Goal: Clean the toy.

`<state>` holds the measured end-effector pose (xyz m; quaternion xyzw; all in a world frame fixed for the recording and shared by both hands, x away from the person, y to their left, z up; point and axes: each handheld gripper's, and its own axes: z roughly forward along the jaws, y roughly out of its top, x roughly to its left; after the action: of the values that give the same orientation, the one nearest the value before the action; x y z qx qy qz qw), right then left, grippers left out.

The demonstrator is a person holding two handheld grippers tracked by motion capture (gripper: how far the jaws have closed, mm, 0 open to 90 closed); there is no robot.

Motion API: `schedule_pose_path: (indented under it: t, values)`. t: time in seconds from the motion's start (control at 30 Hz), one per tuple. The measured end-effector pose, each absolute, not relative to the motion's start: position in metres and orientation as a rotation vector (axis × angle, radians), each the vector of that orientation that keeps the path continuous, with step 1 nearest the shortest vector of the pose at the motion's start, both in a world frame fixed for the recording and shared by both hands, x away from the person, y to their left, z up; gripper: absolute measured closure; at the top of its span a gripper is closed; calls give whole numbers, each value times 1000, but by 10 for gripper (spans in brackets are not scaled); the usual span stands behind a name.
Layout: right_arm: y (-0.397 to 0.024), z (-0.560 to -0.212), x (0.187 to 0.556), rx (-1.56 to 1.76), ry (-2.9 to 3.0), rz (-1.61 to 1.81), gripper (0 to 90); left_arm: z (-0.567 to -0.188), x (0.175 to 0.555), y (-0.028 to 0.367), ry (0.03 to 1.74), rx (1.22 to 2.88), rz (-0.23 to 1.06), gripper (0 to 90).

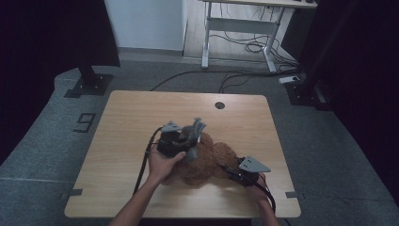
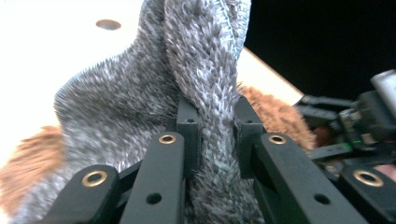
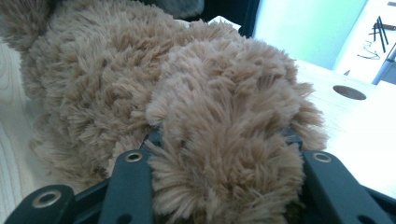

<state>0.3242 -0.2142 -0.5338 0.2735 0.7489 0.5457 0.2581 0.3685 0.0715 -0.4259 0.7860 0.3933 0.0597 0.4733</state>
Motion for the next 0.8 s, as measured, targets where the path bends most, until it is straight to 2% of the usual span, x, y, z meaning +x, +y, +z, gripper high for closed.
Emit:
schedule_pose_path:
  t: [0.07, 0.23, 0.3, 0.37, 0.53, 0.67, 0.8]
  values:
    - [-215, -534, 324, 743, 2029, 1483, 542, -438, 375, 62, 984, 1970, 146, 771]
    - [-215, -534, 326, 763, 2026, 1490, 510, -454, 375, 68, 1011, 1973, 125, 776]
    - [-215, -533, 326, 775, 2021, 1490, 459, -458, 372, 69, 1014, 1973, 128, 778]
    - [-214, -530, 324, 817, 1998, 1468, 332, -463, 367, 71, 1008, 1966, 135, 781]
    - [-221, -518, 324, 932, 2019, 1544, 166, -475, 355, 78, 1002, 1915, 143, 787]
    - [-232, -505, 327, 1017, 2015, 1613, 101, -479, 345, 82, 989, 1888, 146, 789]
    - [-228, -507, 338, 1090, 2065, 1587, 32, -479, 337, 82, 976, 1886, 158, 789]
